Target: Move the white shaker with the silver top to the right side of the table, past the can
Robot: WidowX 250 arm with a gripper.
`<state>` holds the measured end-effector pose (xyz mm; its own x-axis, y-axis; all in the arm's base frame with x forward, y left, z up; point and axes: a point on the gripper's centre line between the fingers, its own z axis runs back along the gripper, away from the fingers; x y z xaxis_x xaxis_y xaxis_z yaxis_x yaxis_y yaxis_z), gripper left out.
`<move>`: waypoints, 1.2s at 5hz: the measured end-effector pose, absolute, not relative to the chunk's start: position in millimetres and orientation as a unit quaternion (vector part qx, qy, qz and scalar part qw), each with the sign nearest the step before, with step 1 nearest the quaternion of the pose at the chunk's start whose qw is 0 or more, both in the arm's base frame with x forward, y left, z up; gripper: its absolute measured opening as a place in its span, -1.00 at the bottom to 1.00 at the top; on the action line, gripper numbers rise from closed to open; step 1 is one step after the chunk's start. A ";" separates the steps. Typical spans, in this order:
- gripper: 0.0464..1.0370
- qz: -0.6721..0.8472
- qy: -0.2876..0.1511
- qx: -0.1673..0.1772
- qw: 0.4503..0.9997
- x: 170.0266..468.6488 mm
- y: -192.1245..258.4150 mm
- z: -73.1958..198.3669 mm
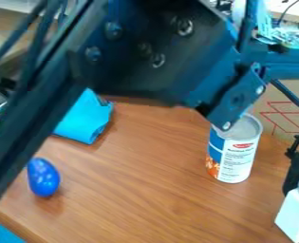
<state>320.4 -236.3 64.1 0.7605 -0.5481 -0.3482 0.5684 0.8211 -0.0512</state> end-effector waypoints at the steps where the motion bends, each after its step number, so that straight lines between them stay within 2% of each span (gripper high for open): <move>1: 0.84 -0.286 0.186 0.015 0.940 317.5 -234.6 54.6; 2: 0.94 -0.276 0.136 -0.008 0.951 313.4 -233.4 85.4; 3: 0.93 -0.254 0.062 -0.010 0.965 304.6 -220.0 143.4; 4: 0.93 -0.235 0.016 -0.012 0.972 281.3 -198.9 167.7; 5: 0.93 -0.196 0.022 0.035 0.980 253.6 -158.5 176.0; 6: 0.93 -0.113 0.042 0.072 0.990 239.5 -109.6 164.9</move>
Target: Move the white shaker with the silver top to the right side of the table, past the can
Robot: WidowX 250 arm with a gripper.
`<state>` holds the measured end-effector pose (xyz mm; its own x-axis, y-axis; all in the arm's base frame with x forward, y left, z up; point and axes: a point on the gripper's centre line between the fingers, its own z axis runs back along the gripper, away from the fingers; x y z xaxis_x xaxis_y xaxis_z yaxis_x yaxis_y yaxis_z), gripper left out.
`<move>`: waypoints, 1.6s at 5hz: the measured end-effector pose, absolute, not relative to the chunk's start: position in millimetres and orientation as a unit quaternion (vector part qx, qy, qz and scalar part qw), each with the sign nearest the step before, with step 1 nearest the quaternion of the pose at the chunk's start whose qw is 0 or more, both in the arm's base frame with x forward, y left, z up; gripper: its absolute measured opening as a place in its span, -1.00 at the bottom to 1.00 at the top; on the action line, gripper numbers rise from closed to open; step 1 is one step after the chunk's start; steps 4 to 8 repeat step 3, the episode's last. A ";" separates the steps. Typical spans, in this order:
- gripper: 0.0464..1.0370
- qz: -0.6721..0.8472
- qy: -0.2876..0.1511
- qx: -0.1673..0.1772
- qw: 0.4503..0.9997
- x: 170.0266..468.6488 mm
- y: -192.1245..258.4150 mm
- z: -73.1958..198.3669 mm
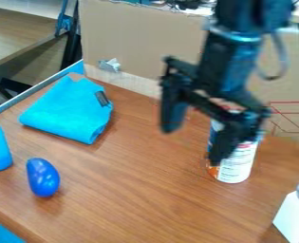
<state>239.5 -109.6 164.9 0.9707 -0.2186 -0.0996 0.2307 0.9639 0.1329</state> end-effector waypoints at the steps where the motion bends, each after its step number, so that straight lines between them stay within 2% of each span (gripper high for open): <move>1: 0.93 -0.042 0.054 0.060 0.996 231.9 -58.6 158.7; 2: 0.93 0.006 0.042 0.047 0.998 209.8 -12.7 165.4; 3: 0.93 0.021 0.040 0.021 0.999 200.1 27.2 156.6; 8: 0.93 0.021 0.040 0.021 0.999 200.1 27.2 156.6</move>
